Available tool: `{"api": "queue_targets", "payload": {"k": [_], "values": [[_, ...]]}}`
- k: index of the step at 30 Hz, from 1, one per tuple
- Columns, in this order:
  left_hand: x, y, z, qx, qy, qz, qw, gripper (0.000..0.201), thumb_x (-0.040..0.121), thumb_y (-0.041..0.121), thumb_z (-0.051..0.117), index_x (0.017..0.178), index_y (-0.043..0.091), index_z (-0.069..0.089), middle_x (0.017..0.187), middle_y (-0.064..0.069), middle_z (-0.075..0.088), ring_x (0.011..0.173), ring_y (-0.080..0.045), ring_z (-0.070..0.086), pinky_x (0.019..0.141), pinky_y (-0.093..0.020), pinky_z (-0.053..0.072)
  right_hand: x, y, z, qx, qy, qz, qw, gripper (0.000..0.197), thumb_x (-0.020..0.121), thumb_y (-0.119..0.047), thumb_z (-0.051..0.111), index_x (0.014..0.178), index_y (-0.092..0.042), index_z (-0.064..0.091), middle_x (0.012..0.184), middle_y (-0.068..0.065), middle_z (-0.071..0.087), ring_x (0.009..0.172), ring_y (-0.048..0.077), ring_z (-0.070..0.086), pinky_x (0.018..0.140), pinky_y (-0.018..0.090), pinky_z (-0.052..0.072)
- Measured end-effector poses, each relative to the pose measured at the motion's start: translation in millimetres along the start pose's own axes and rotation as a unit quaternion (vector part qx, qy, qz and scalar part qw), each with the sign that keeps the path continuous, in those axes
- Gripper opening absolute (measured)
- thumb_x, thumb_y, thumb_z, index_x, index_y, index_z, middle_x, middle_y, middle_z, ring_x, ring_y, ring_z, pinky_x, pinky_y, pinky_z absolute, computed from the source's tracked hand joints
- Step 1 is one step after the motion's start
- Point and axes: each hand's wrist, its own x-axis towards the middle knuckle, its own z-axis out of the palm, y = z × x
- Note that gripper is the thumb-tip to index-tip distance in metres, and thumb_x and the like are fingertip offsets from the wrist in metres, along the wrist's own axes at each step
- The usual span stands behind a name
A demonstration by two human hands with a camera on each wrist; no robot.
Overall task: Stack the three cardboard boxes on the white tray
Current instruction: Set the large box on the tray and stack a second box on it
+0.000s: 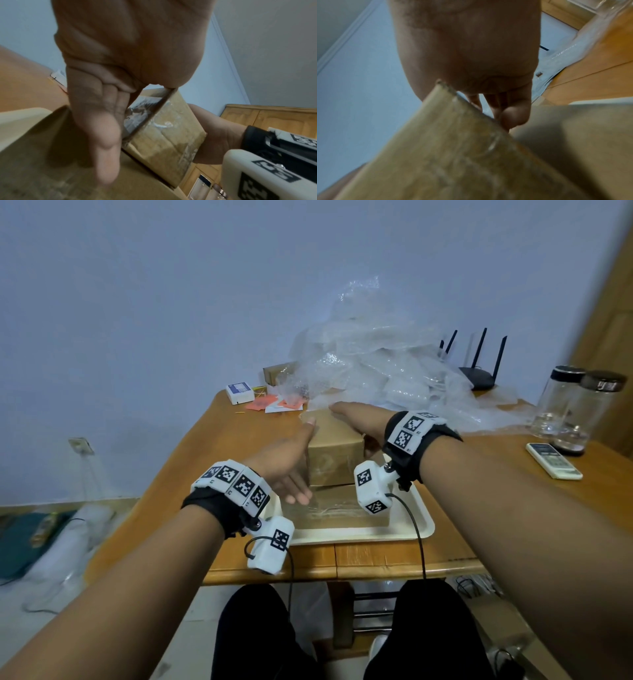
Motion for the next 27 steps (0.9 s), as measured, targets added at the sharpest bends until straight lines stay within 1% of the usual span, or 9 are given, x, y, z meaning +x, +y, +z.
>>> {"api": "queue_targets", "payload": {"k": [3, 5, 9, 12, 15, 17, 19, 22, 27], "values": [[0.9, -0.9, -5.3, -0.009, -0.013, 0.009, 1.0, 0.1, 0.085, 0.09, 0.01, 0.162, 0.028, 0.027, 0.09, -0.03, 0.077, 0.082, -0.039, 0.079, 0.082, -0.048, 0.063, -7.0, 2.1, -6.4, 0.033, 0.002, 0.004, 0.999, 0.058, 0.086, -0.068, 0.055, 0.102, -0.013, 0.065, 0.075, 0.011, 0.063, 0.038, 0.024, 0.061, 0.045, 0.026, 0.052], [-3.3, 1.8, -9.4, -0.021, -0.001, 0.026, 0.999, 0.094, 0.088, 0.088, 0.018, 0.159, 0.027, 0.034, 0.098, -0.027, 0.077, 0.081, -0.039, 0.079, 0.085, -0.051, 0.063, -13.7, 1.9, -11.6, 0.037, -0.001, -0.005, 0.999, 0.056, 0.089, -0.066, 0.052, 0.096, -0.012, 0.063, 0.075, 0.011, 0.062, 0.038, 0.023, 0.062, 0.045, 0.027, 0.052], [-14.5, 13.8, -16.3, -0.048, 0.015, 0.086, 0.995, 0.075, 0.091, 0.08, 0.04, 0.154, 0.04, 0.038, 0.147, -0.013, 0.053, 0.075, -0.04, 0.078, 0.074, -0.048, 0.064, -18.4, -3.9, -13.0, 0.091, -0.001, -0.07, 0.993, 0.044, 0.099, -0.055, 0.045, 0.098, -0.013, 0.057, 0.071, 0.004, 0.05, 0.029, 0.012, 0.053, 0.034, 0.018, 0.043], [-13.0, 20.6, -21.9, -0.034, 0.011, 0.116, 0.993, 0.084, 0.087, 0.071, 0.061, 0.158, 0.043, 0.025, 0.144, -0.007, 0.053, 0.08, -0.039, 0.078, 0.068, -0.052, 0.065, -16.6, -5.8, -10.3, 0.13, 0.007, -0.085, 0.988, 0.049, 0.096, -0.061, 0.044, 0.105, -0.015, 0.059, 0.073, 0.002, 0.052, 0.039, 0.013, 0.056, 0.037, 0.02, 0.043], [-1.7, 23.4, -25.3, 0.029, 0.067, 0.154, 0.985, 0.101, 0.082, 0.047, 0.081, 0.159, 0.041, 0.015, 0.129, -0.003, 0.056, 0.094, -0.03, 0.072, 0.07, -0.051, 0.066, -12.0, -7.5, -6.5, 0.214, 0.033, -0.115, 0.969, 0.045, 0.098, -0.059, 0.043, 0.116, -0.021, 0.059, 0.101, 0.006, 0.065, 0.085, 0.023, 0.07, 0.071, 0.042, 0.063], [7.3, 22.4, -27.7, 0.11, 0.131, 0.195, 0.966, 0.103, 0.073, 0.038, 0.088, 0.154, 0.029, 0.025, 0.125, -0.001, 0.054, 0.104, -0.025, 0.063, 0.075, -0.049, 0.063, -9.1, -9.2, -6.2, 0.255, 0.079, -0.159, 0.951, 0.046, 0.1, -0.056, 0.043, 0.133, -0.024, 0.05, 0.127, 0.009, 0.061, 0.114, 0.027, 0.063, 0.1, 0.053, 0.054], [15.1, 18.1, -28.4, 0.213, 0.2, 0.227, 0.929, 0.095, 0.069, 0.028, 0.087, 0.147, 0.02, 0.035, 0.126, -0.004, 0.045, 0.11, -0.026, 0.054, 0.078, -0.037, 0.053, -6.9, -10.4, -9.5, 0.276, 0.103, -0.174, 0.94, 0.056, 0.099, -0.058, 0.045, 0.144, -0.026, 0.042, 0.138, 0.013, 0.056, 0.124, 0.029, 0.057, 0.108, 0.055, 0.046], [22.1, 9.5, -27.0, 0.252, 0.237, 0.278, 0.896, 0.085, 0.075, 0.003, 0.073, 0.15, 0.019, 0.035, 0.136, -0.007, 0.039, 0.115, -0.03, 0.051, 0.078, -0.031, 0.048, -6.3, -8.0, -14.7, 0.253, 0.09, -0.165, 0.949, 0.07, 0.092, -0.065, 0.051, 0.147, -0.022, 0.044, 0.136, 0.015, 0.057, 0.121, 0.03, 0.058, 0.106, 0.052, 0.046], [29.9, 2.0, -25.6, 0.224, 0.22, 0.291, 0.904, 0.098, 0.078, -0.015, 0.056, 0.159, 0.029, 0.025, 0.156, -0.016, 0.029, 0.137, -0.036, 0.042, 0.087, -0.024, 0.038, -8.7, 7.8, -16.9, 0.225, 0.027, -0.158, 0.961, 0.059, 0.087, -0.056, 0.062, 0.123, -0.008, 0.063, 0.099, 0.009, 0.062, 0.09, 0.026, 0.055, 0.08, 0.04, 0.048]]}}
